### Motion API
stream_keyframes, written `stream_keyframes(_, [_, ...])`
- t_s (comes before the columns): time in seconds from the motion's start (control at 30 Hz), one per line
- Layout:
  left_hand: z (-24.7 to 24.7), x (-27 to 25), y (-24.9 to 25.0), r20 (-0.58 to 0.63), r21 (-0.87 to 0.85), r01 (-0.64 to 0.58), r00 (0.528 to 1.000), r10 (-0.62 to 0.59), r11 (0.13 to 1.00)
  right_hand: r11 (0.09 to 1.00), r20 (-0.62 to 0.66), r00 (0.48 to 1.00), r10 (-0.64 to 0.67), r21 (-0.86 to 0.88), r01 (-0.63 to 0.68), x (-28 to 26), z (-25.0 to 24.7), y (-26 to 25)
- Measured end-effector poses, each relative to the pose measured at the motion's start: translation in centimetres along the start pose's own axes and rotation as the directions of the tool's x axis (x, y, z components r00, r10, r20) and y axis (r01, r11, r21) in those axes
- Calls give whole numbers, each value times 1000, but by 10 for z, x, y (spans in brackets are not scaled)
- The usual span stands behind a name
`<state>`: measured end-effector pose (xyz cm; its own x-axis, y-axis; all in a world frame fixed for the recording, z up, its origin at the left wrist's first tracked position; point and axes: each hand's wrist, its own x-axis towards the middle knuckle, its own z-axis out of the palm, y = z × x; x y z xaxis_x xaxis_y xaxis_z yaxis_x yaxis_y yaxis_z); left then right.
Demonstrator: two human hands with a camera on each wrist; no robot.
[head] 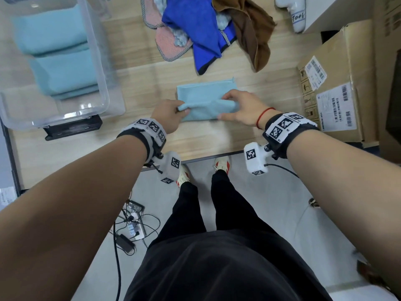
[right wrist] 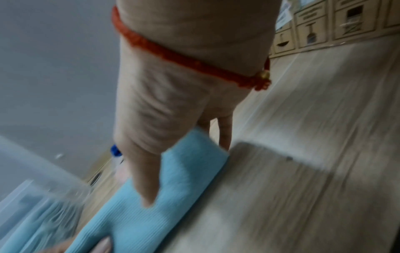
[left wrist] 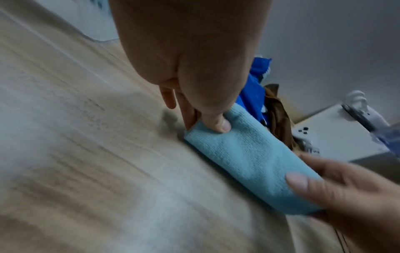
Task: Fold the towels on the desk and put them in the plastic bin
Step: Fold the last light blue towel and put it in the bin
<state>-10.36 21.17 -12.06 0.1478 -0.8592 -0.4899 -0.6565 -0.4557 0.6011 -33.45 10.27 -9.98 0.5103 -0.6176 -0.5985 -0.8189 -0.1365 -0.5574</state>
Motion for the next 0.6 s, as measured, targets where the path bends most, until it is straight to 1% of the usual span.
stream_keyframes(0.13, [-4,9,-4,18,-85,83,996,-82,993,985,-31,996,79,155,-73,13,-5,21])
stream_keyframes(0.2, [-5,13,-2,43,-128,120,992,-116,984,982,-35,994,101,162,-94,24,-4,25])
stream_keyframes(0.27, [-6,13,0,83,-249,185,982,-170,951,982,-49,992,120,150,-111,30,-6,20])
stream_keyframes(0.33, [-6,14,-1,137,-361,243,969,-207,900,974,-62,988,142,185,-129,37,-5,22])
stream_keyframes(0.4, [-5,15,-2,132,-369,249,968,-215,895,961,-65,985,160,238,-140,45,-2,33])
stream_keyframes(0.5, [-6,20,-5,85,-343,239,971,-224,908,936,-84,975,207,308,-172,57,3,43])
stream_keyframes(0.6, [-3,28,-9,41,-321,232,972,-232,918,927,-80,969,234,319,-198,58,-1,32])
